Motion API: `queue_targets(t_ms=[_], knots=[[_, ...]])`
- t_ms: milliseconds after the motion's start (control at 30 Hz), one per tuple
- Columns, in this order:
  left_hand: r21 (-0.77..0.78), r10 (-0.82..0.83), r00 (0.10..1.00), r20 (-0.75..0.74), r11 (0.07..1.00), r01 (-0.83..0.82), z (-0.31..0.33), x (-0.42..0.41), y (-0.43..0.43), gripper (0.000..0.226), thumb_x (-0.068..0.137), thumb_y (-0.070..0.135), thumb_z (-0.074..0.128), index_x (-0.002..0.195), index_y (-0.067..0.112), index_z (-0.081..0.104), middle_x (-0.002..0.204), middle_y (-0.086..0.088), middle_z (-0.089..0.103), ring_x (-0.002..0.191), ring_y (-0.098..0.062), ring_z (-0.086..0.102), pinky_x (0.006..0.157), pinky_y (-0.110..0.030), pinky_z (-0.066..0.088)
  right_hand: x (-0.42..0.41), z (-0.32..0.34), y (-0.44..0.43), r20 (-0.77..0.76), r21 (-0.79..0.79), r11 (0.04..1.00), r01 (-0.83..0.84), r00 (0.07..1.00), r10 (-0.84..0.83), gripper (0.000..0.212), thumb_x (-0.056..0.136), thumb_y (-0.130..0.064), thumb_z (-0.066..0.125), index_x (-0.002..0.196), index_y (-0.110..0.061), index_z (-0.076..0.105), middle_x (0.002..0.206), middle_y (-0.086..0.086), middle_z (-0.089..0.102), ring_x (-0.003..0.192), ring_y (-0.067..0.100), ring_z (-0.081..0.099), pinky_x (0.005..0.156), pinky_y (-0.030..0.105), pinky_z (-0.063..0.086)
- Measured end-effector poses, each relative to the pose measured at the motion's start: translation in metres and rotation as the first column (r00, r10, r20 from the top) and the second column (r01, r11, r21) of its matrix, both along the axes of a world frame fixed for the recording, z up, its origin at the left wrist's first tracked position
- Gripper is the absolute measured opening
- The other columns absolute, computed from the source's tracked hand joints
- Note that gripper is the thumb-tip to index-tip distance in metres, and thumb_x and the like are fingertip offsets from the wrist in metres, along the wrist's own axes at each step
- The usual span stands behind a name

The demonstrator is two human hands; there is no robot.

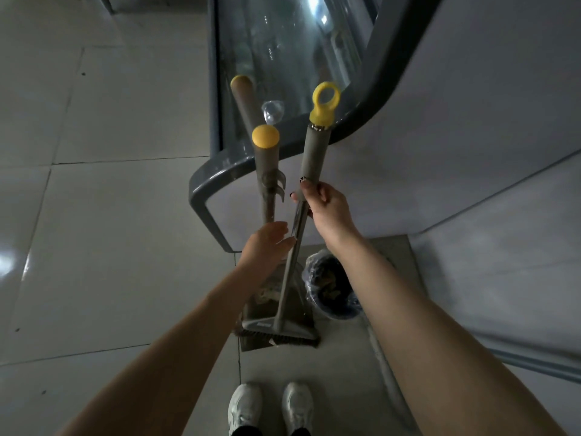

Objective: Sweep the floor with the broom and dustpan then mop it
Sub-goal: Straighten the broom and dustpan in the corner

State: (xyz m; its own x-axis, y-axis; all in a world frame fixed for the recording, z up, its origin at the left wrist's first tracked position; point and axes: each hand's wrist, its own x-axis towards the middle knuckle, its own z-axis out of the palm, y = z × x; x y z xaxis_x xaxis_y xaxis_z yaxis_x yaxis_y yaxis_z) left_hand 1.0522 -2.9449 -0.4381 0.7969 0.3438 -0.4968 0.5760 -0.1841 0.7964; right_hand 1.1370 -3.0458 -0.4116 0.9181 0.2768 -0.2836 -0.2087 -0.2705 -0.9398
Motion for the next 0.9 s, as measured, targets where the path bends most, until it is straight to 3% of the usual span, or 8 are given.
queue_targets(t_ms=[133,300,433,667,900], knots=[[0.029,0.039,0.999,-0.009,0.999,-0.039,0.009,-0.008,-0.001,0.036,0.084,0.020,0.065,0.120,0.018,0.059,0.119,0.001,0.063,0.107,-0.015,0.059,0.092,-0.022,0.040,-0.009,0.009,-0.008,-0.013,0.013,0.997,-0.073,0.997,0.074,0.020,0.093,-0.040,0.054,0.081,-0.025,0.060,0.086,-0.003,0.070,0.099,0.025,0.066,0.096,0.043,0.049],[0.025,0.001,1.000,0.009,1.000,-0.001,0.029,-0.032,-0.007,0.040,0.084,0.019,0.065,0.123,0.014,0.056,0.115,0.002,0.064,0.096,-0.009,0.059,0.085,-0.021,0.044,-0.027,0.035,-0.023,0.063,0.041,0.992,-0.119,0.991,0.117,0.018,0.094,-0.039,0.052,0.083,-0.026,0.060,0.085,-0.003,0.071,0.098,0.026,0.067,0.097,0.049,0.047],[0.097,-0.010,1.000,0.020,0.995,0.008,0.057,-0.048,0.000,0.040,0.084,0.022,0.066,0.122,0.015,0.056,0.113,0.002,0.065,0.092,-0.007,0.057,0.081,-0.019,0.043,-0.040,0.078,-0.023,0.133,0.074,0.981,-0.180,0.977,0.169,0.016,0.094,-0.040,0.051,0.087,-0.028,0.059,0.080,-0.006,0.072,0.096,0.020,0.069,0.097,0.048,0.048],[0.069,-0.013,0.995,0.096,0.998,0.007,0.120,-0.064,0.027,0.047,0.082,0.019,0.068,0.126,0.012,0.052,0.121,-0.003,0.061,0.110,-0.017,0.058,0.098,-0.033,0.047,-0.057,0.150,-0.014,0.249,0.090,0.974,-0.208,0.952,0.181,0.015,0.094,-0.042,0.049,0.090,-0.029,0.056,0.076,-0.012,0.072,0.088,0.006,0.070,0.091,0.034,0.053],[0.081,-0.125,0.965,0.231,0.991,0.109,0.150,-0.042,0.075,0.048,0.080,0.017,0.071,0.123,0.011,0.052,0.121,-0.004,0.059,0.114,-0.018,0.055,0.102,-0.037,0.044,-0.069,0.181,0.003,0.288,0.038,0.996,-0.082,0.955,0.068,0.017,0.093,-0.046,0.048,0.091,-0.031,0.057,0.088,0.000,0.070,0.093,0.025,0.067,0.093,0.051,0.049]])
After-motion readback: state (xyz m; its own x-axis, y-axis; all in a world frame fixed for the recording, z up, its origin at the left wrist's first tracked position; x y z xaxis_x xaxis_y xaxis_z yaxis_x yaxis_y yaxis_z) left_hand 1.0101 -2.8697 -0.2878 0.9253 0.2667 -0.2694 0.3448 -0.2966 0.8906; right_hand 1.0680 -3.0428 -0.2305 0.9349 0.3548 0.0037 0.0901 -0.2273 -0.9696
